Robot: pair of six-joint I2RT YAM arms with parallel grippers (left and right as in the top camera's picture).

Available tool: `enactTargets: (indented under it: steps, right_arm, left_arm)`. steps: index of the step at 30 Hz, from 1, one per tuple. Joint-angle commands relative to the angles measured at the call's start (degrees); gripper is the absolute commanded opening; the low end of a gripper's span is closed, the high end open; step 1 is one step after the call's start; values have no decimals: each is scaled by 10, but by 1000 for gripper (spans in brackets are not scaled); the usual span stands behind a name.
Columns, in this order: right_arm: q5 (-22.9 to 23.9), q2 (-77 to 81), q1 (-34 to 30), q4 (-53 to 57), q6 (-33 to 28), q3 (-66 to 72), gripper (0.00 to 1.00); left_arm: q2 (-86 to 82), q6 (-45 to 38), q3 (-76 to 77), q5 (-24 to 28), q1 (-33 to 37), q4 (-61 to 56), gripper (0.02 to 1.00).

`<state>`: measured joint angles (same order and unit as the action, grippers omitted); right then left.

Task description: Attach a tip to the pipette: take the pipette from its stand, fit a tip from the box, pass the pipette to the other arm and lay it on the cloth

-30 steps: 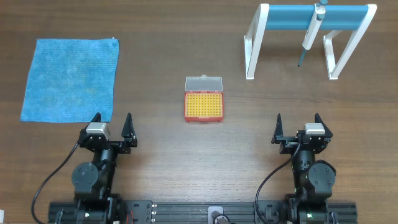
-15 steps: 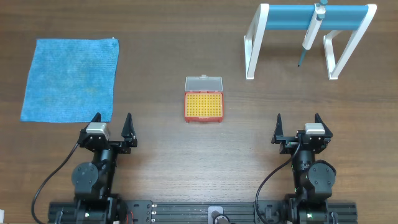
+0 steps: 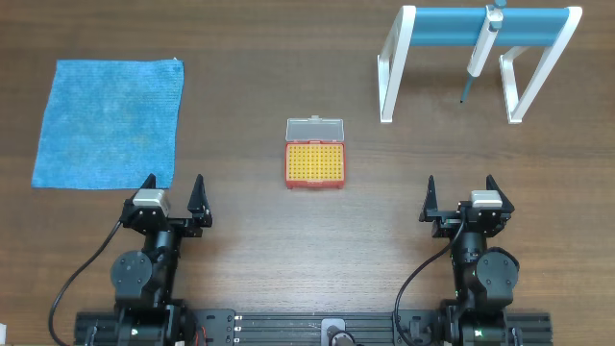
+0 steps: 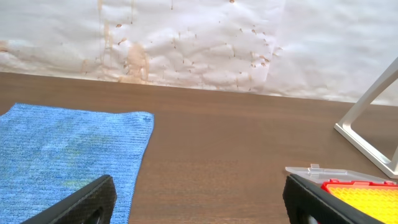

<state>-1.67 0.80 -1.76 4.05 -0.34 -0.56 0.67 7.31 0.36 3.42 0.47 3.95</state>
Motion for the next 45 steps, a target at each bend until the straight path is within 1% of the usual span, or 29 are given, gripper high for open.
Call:
enactTargets:
  steps: [1,31,35,38,42,45]
  right_arm:
    - [-5,-6,3,0,-2,3,991]
    - [-5,12,3,2,-2,3,991]
    - [-5,79,-6,2,-2,-10,993]
    - [-5,163,-22,-4,-2,-54,991]
    - [-5,347,-61,-16,-2,-175,991]
    - [-5,477,-73,-74,-2,-237,991]
  left_arm:
    - [-4,-5,0,-2,2,5,869]
    - [-4,-5,0,-2,2,5,869]
    - [-4,-5,0,-2,2,5,869]
    - [-4,-5,0,-2,2,5,869]
    - [-4,-5,0,-2,2,5,869]
    - [-4,-5,0,-2,2,5,869]
